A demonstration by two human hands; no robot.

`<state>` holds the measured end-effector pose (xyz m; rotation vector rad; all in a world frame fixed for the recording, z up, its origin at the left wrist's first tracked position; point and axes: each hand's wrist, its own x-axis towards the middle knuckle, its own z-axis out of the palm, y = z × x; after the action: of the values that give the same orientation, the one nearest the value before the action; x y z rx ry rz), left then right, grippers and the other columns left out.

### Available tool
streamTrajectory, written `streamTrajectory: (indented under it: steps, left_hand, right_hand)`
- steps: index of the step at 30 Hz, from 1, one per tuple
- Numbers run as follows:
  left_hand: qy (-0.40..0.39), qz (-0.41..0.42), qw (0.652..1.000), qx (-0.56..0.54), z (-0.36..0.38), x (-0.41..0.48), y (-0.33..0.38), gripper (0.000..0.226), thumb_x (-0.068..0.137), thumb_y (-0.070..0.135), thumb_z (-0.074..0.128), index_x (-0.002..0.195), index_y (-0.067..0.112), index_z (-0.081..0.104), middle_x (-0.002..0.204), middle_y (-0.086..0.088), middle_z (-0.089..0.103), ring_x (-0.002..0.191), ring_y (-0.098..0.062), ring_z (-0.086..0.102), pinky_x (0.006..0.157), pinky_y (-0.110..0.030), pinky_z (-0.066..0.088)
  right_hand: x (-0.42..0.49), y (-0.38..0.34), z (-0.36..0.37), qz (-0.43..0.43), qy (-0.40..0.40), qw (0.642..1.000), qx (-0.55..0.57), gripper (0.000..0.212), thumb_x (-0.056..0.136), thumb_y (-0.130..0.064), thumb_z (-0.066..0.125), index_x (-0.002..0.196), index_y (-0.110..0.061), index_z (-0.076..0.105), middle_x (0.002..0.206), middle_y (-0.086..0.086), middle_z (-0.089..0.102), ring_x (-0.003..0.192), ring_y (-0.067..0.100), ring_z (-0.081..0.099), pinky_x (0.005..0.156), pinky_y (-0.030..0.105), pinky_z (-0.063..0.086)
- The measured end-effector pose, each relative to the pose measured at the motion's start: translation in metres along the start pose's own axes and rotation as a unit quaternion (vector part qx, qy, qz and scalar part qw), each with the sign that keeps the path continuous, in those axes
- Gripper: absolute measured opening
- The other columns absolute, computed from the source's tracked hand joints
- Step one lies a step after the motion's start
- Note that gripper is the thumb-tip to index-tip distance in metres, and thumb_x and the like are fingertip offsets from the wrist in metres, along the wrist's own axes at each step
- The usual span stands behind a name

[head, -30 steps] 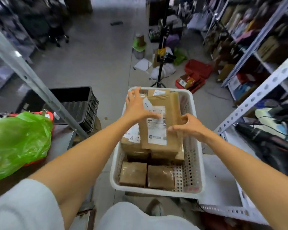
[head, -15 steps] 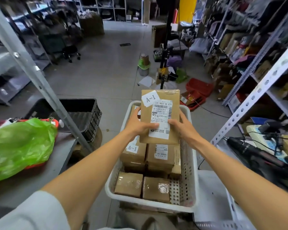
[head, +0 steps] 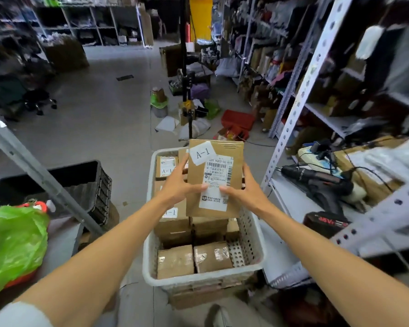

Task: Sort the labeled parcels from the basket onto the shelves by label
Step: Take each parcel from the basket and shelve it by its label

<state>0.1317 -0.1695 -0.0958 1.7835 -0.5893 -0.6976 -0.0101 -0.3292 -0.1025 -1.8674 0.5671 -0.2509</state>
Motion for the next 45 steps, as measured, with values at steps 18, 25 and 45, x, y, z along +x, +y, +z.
streamTrajectory:
  steps: [18, 25, 45]
  left_hand:
    - [-0.284, 0.096, 0.951, 0.073, 0.083, -0.133, -0.021, 0.124, 0.05, 0.029, 0.093, 0.149, 0.042, 0.019, 0.131, 0.016, 0.052, 0.121, -0.009, 0.048, 0.098, -0.037, 0.047]
    - [-0.313, 0.101, 0.942, 0.064, 0.155, -0.204, 0.004, 0.12, 0.06, 0.015, 0.091, 0.152, 0.034, 0.016, 0.134, 0.008, 0.05, 0.122, -0.012, 0.048, 0.089, -0.024, 0.046]
    - [-0.707, 0.262, 0.655, 0.049, 0.476, -0.527, 0.128, 0.123, 0.059, 0.012, 0.088, 0.149, 0.047, 0.011, 0.115, 0.0, 0.062, 0.109, -0.023, 0.061, 0.093, -0.048, 0.053]
  right_hand:
    - [-0.251, 0.028, 0.012, 0.136, 0.2, 0.968, 0.072, 0.106, 0.069, -0.032, 0.084, 0.15, -0.039, 0.015, 0.132, -0.014, 0.058, 0.12, 0.01, 0.056, 0.105, 0.044, 0.044]
    - [-0.35, 0.025, -0.029, 0.16, 0.264, 0.948, 0.075, 0.112, 0.068, -0.019, 0.084, 0.152, -0.036, 0.011, 0.131, -0.011, 0.057, 0.12, 0.012, 0.055, 0.107, 0.045, 0.041]
    - [-0.783, 0.0, -0.087, 0.225, 0.721, 0.655, 0.027, 0.078, 0.082, -0.012, 0.075, 0.142, -0.031, 0.029, 0.137, -0.003, 0.053, 0.114, 0.012, 0.054, 0.1, 0.046, 0.048]
